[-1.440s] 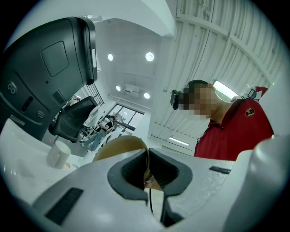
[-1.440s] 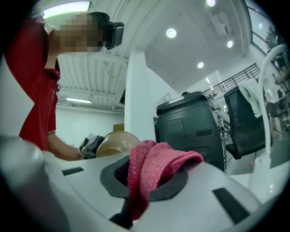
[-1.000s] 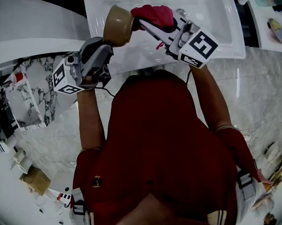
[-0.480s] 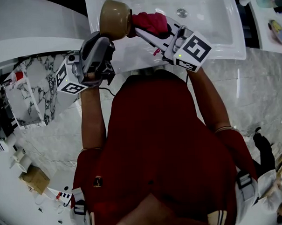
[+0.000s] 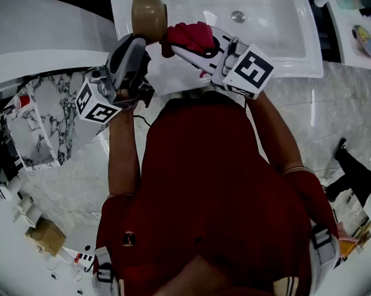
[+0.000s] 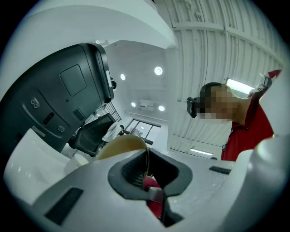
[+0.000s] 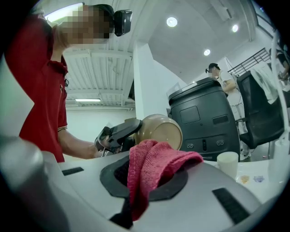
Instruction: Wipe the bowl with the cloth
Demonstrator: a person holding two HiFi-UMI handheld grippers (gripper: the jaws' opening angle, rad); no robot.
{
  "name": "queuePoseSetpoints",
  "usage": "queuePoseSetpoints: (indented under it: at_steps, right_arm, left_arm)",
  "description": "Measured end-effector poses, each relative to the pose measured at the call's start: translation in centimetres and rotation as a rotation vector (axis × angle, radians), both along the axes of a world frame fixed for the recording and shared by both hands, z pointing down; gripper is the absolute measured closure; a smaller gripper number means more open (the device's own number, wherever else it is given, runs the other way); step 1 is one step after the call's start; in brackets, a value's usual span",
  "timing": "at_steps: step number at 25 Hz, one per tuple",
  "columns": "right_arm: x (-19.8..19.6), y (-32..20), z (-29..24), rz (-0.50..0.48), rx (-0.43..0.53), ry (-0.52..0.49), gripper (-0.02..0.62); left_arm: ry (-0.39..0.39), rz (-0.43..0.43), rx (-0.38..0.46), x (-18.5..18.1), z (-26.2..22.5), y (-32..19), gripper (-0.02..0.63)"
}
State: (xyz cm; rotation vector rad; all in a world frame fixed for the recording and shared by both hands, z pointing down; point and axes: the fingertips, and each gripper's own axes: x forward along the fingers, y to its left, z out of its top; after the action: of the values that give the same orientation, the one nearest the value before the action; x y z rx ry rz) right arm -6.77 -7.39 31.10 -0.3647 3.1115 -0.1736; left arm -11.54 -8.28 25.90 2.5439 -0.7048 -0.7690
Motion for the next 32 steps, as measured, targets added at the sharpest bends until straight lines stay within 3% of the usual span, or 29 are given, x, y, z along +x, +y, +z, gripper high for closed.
queuePoseSetpoints:
  at_steps: [12,25,32]
  right_arm:
    - [0.1,0.1,-2.2,0.005,0.053,-0.025,0.566]
    - [0.6,-0.4,-4.0,0.064,0.097,-0.073,0.566]
    - [1.8,-1.3,-5.0,0.114,0.087,-0.131,0.566]
  left_arm:
    - [-0.105,-0.020,-0.055,0.5,2.2,-0.6,0.584]
    - [-0.119,0.029,-0.058,0.7,2.8,0.4,0.584]
    - [-0.066,0.091,-0.038,1.1,2.2,1.2,0.583]
